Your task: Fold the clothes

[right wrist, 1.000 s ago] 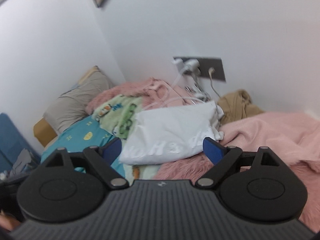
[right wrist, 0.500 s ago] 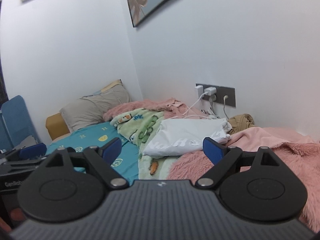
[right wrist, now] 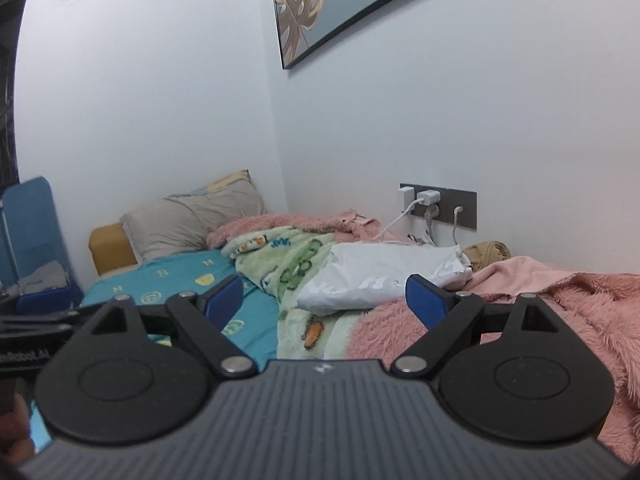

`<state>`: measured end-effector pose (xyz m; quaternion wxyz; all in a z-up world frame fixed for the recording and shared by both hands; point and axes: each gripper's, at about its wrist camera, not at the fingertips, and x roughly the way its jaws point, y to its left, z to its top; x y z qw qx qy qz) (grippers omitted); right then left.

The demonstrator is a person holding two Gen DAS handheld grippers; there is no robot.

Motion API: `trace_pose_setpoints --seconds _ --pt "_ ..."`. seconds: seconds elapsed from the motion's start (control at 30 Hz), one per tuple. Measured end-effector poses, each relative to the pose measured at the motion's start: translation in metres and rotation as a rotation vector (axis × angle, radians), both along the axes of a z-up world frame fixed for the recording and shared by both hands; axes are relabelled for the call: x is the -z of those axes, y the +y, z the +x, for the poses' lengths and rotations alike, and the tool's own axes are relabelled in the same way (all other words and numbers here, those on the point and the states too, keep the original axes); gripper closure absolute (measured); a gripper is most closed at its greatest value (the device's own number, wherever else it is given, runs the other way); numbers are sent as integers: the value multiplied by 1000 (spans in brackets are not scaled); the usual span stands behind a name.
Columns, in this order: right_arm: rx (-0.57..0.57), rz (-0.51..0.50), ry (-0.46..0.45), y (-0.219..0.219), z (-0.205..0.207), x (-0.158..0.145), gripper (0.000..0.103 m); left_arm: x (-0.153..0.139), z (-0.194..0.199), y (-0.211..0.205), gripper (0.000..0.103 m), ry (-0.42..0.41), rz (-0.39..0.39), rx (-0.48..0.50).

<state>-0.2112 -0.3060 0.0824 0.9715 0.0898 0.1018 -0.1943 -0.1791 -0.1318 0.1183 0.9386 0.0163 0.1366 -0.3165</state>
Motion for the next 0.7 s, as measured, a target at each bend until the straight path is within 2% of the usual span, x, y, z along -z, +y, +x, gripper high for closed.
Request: trace_pose_setpoints --seconds 0.23,0.7 --pt "39 -22 17 -6 -2 4 13 2 0 -2 0 -5 0 3" --pt "16 -55 37 -3 -4 0 13 4 -3 -7 0 -13 16 -3"
